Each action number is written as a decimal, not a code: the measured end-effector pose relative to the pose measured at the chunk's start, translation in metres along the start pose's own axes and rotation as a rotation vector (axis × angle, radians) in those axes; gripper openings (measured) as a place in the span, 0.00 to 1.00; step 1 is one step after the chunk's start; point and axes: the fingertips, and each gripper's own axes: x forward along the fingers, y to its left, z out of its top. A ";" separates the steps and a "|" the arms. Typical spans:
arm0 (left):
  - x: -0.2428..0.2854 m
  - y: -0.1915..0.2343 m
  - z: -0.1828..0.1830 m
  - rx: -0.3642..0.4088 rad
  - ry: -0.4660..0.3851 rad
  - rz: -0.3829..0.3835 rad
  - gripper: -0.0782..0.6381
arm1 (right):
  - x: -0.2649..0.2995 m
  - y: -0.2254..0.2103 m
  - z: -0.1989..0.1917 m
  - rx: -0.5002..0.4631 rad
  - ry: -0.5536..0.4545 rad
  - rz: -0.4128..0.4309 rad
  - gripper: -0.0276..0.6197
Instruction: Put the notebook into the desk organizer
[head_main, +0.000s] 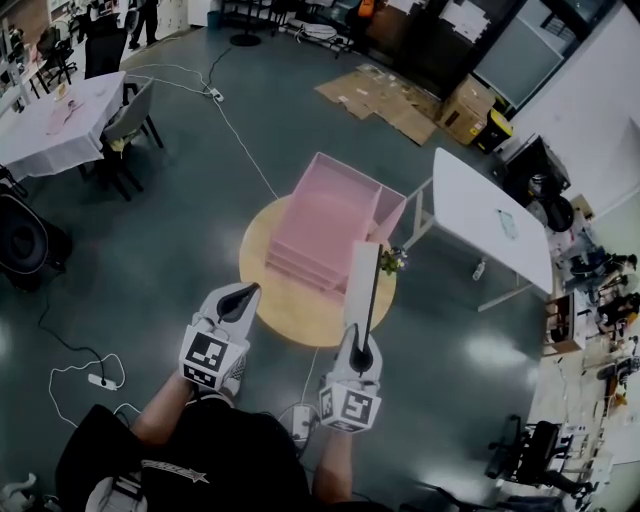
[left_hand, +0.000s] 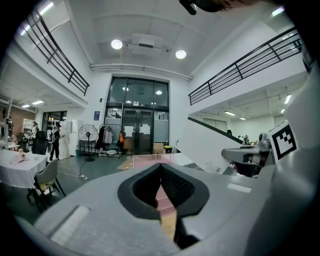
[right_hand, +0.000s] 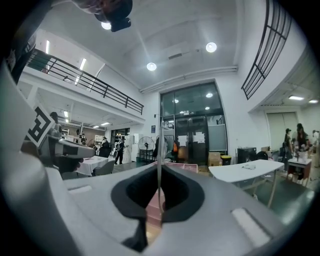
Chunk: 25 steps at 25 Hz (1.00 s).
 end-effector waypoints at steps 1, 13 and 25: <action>0.005 0.005 0.000 0.001 0.003 -0.001 0.12 | 0.006 0.001 0.001 -0.002 0.001 -0.003 0.06; 0.057 0.062 -0.004 -0.009 0.015 -0.033 0.12 | 0.082 0.010 0.000 -0.020 0.018 -0.042 0.06; 0.079 0.099 -0.015 -0.026 0.050 -0.047 0.12 | 0.131 0.008 0.027 -0.231 -0.012 -0.124 0.06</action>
